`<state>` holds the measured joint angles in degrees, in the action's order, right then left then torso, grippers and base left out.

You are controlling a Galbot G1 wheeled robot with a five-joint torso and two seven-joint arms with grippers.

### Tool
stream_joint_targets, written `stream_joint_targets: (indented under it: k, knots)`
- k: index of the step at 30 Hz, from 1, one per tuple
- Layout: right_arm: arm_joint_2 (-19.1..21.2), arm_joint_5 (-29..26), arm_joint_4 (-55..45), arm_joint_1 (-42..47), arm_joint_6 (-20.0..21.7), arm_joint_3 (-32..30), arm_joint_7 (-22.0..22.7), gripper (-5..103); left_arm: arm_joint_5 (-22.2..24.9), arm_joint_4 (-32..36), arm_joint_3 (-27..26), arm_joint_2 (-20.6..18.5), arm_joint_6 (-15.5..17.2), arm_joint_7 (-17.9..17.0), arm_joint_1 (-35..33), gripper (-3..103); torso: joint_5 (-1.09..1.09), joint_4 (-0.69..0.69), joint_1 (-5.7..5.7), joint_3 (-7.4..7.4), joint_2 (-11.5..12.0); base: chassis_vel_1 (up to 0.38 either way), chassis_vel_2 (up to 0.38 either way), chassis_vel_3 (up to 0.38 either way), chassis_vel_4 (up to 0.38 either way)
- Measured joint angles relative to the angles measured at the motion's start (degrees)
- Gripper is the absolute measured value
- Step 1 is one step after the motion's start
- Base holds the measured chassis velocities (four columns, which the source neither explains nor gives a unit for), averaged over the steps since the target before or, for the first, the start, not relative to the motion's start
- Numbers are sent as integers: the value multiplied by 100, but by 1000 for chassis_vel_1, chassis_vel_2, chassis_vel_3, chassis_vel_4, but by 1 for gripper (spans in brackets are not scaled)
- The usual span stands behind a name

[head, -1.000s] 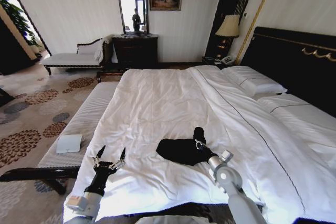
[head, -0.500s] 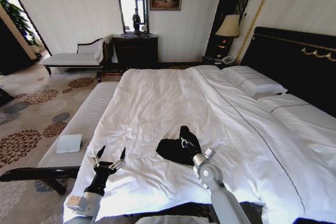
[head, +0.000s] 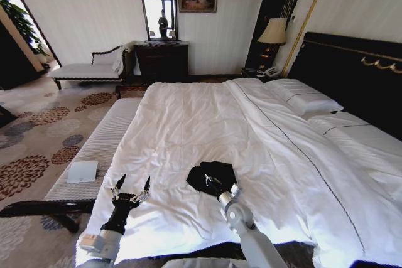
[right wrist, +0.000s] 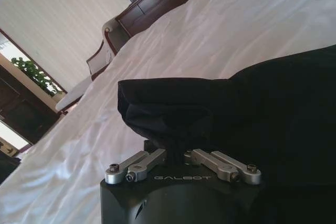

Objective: Fold the clothes on the bed.

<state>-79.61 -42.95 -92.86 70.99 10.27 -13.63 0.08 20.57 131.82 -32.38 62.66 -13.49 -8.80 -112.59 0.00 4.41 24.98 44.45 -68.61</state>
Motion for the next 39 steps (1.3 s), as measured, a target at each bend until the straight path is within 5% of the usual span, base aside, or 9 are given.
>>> stream_joint_targets:
  k: [10, 11, 15, 16, 19, 25, 32, 35, 39]
  knots:
    - [-57, 355, 194, 15, -144, 4, -36, 2, 0, 0, 0, 0, 0, 0, 0, 100, 0, 1, 1, 0, 0, 0, 0, 0, 0]
    - [-49, 398, 93, 74, -144, 11, -47, 13, 0, 0, 0, 0, 0, 0, 0, 100, 0, 1, 1, 0, 0, 0, 0, 0, 0]
    - [12, 414, -195, 208, -142, 43, -52, 18, 0, 0, 0, 0, 0, 0, 0, 100, 0, 1, 1, 0, 0, 0, 0, 0, 0]
    - [56, 423, -348, 269, -138, 84, -52, 30, 0, 0, 0, 0, 0, 0, 0, 100, 0, 1, 1, 0, 0, 0, 0, 0, 0]
    - [108, 495, -538, 360, -130, 149, -50, 35, 0, 0, 0, 0, 0, 0, 0, 100, 0, 1, 1, 0, 0, 0, 0, 0, 0]
    - [208, 848, -1175, 893, -212, 179, -117, 62, 0, 0, 0, 0, 0, 0, 0, 100, 0, 1, 1, 0, 0, 0, 0, 0, 0]
    - [99, 644, -1615, 935, -582, -775, -154, 89, 0, 0, 0, 0, 0, 0, 0, 100, 0, 2, 0, 0, -1, 0, 0, 0, 0]
    - [86, 905, -1328, 689, -762, -1048, -75, 94, 0, 0, 0, 0, 0, 0, 0, 100, -1, 0, 0, 0, -1, 0, 0, 0, 0]
    - [145, 2427, 70, 75, -1627, -1247, -50, 100, 0, 0, 0, 0, 0, 0, 0, 100, 1, 0, 0, 1, 0, 0, 0, 0, 0]
